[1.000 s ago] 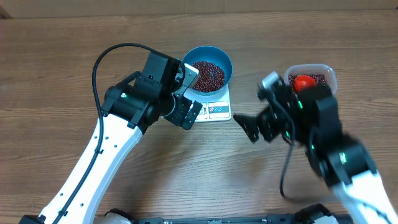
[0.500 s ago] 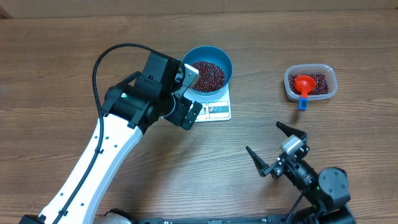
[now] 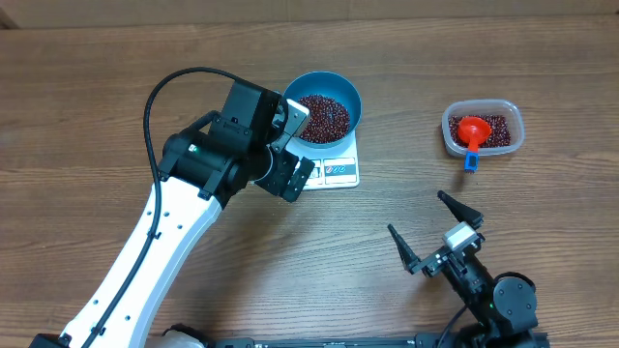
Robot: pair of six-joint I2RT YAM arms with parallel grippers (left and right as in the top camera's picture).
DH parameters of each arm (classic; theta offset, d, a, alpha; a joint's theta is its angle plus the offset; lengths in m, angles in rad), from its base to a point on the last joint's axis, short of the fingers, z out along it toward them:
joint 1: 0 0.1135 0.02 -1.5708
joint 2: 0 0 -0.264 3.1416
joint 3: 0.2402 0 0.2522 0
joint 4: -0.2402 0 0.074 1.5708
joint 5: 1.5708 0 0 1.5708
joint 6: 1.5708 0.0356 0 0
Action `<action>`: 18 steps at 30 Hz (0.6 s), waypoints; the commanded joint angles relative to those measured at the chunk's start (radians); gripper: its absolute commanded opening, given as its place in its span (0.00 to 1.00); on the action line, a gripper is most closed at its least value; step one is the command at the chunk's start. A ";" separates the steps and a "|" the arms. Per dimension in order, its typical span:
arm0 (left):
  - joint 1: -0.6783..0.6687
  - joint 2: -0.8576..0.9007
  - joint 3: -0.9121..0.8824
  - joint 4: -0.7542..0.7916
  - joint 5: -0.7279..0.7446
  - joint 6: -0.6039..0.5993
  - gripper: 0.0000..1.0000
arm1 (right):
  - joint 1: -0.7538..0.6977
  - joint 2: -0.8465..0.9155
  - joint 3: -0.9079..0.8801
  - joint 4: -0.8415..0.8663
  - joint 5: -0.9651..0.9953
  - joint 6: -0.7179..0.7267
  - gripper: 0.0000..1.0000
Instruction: Scoop item into bowl and weigh 150g on scale
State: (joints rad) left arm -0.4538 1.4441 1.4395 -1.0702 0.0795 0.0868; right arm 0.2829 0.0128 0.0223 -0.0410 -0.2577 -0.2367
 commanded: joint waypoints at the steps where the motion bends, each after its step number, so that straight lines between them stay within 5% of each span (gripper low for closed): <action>1: 0.001 0.007 -0.002 0.001 0.015 0.022 1.00 | -0.005 -0.011 -0.014 0.011 0.040 0.003 1.00; 18: 0.001 0.007 -0.002 0.001 0.015 0.022 0.99 | -0.011 -0.010 -0.014 -0.024 0.066 0.026 1.00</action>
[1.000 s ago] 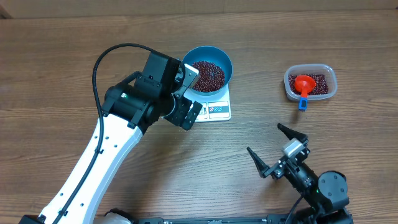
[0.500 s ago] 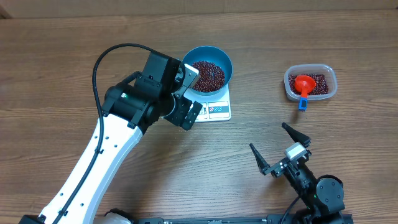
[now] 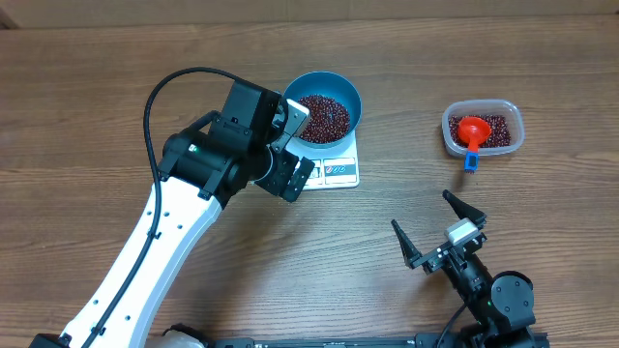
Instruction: Scoop item into bowl and weigh 150g on scale
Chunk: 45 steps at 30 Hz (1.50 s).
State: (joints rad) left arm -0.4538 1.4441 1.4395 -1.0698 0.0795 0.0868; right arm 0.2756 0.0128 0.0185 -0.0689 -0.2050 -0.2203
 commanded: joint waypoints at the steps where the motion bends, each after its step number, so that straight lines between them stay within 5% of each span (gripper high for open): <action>1: 0.001 0.007 -0.002 0.000 0.015 0.022 1.00 | -0.004 -0.010 -0.010 0.004 0.013 0.010 1.00; 26: -0.006 -0.035 -0.002 -0.011 0.015 0.022 1.00 | -0.004 -0.010 -0.010 0.004 0.013 0.010 1.00; 36: 0.018 -0.398 -0.086 -0.012 0.022 0.008 1.00 | -0.004 -0.010 -0.010 0.004 0.013 0.010 1.00; 45: 0.294 -0.928 -0.590 0.185 0.103 -0.211 1.00 | -0.004 -0.010 -0.010 0.004 0.013 0.010 1.00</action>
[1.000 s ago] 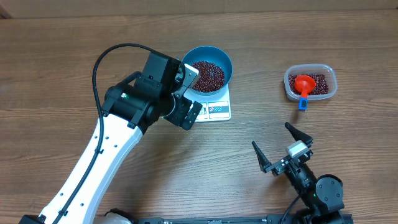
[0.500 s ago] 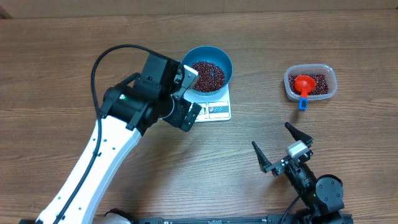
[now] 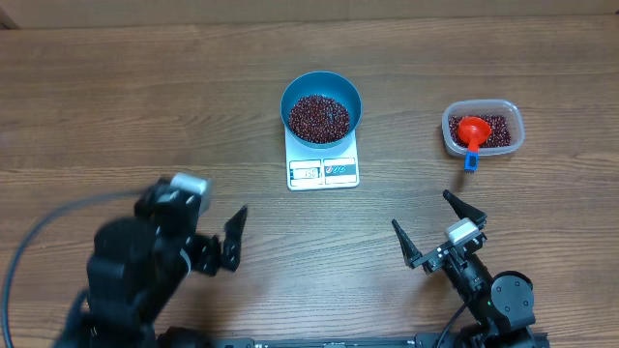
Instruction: Scoop item into bowl and weigh 150g on scale
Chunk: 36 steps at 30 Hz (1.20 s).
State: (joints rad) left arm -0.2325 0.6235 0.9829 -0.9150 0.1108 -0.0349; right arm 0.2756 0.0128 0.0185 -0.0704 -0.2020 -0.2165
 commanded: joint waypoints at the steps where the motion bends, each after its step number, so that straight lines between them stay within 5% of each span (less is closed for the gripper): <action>1: 0.103 -0.161 -0.188 0.051 0.095 -0.090 1.00 | -0.004 -0.010 -0.010 0.005 0.010 0.006 1.00; 15: 0.207 -0.546 -0.764 0.498 0.190 -0.281 1.00 | -0.004 -0.010 -0.010 0.005 0.010 0.006 1.00; 27: 0.206 -0.621 -0.978 0.898 0.193 -0.259 1.00 | -0.004 -0.010 -0.010 0.005 0.010 0.006 1.00; 36: 0.205 -0.621 -0.978 0.863 0.190 -0.193 1.00 | -0.004 -0.010 -0.010 0.005 0.010 0.006 1.00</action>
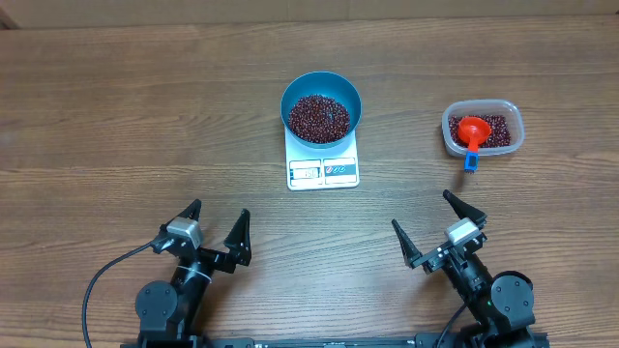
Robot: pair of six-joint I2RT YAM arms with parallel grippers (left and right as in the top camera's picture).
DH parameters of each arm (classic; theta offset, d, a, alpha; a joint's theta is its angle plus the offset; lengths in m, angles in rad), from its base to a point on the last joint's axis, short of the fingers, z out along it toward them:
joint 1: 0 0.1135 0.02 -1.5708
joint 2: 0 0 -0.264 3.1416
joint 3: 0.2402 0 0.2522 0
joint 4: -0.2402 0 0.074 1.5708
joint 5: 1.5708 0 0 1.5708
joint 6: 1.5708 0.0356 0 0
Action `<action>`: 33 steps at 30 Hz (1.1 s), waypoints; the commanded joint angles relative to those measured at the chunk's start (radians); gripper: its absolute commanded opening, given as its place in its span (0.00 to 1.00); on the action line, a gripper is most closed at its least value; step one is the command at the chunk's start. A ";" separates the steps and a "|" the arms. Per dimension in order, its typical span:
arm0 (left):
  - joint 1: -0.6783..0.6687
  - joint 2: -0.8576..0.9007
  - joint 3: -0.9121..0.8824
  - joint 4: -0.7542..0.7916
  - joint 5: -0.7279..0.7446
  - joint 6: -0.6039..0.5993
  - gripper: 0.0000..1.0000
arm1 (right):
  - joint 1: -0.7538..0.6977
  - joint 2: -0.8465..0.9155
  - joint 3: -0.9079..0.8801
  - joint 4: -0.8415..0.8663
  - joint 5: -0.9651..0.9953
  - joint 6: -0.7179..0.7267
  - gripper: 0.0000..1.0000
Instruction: Scoop item into bowl and weigh 150g on scale
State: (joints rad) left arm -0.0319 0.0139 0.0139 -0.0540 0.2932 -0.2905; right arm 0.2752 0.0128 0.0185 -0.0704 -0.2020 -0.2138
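Note:
A blue bowl full of dark red beans stands on the small white scale at the table's middle back. To the right a clear plastic tub holds more beans, with a red scoop resting in it, its blue handle hanging over the near rim. My left gripper is open near the front edge at the left, nothing between its fingers. My right gripper is open at the front right, also holding nothing. Both are well short of the scale.
The wooden table carries only the scale with its bowl and the tub. A black cable loops beside the left arm's base at the front edge.
My left arm has settled from a blurred position at the front left to an upright stance by its base, gripper open. Bowl, scale, tub, scoop and right gripper are unchanged.
My left arm was stretched out with its gripper at the bowl's left rim on the scale, and stayed there at the second moment. Then it was back at the front left, blurred. Now it rests folded at the front edge. The right gripper barely shifted throughout.

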 commanded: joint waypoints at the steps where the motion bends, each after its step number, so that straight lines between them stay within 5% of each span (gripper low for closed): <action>1: 0.004 -0.011 -0.009 0.001 0.010 0.082 1.00 | -0.003 -0.010 -0.010 0.005 0.010 0.003 1.00; 33: 0.005 -0.010 -0.009 0.003 0.011 0.100 1.00 | -0.003 -0.010 -0.010 0.005 0.010 0.003 1.00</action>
State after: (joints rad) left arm -0.0319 0.0132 0.0116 -0.0544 0.2962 -0.2066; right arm 0.2752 0.0128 0.0185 -0.0700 -0.2020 -0.2138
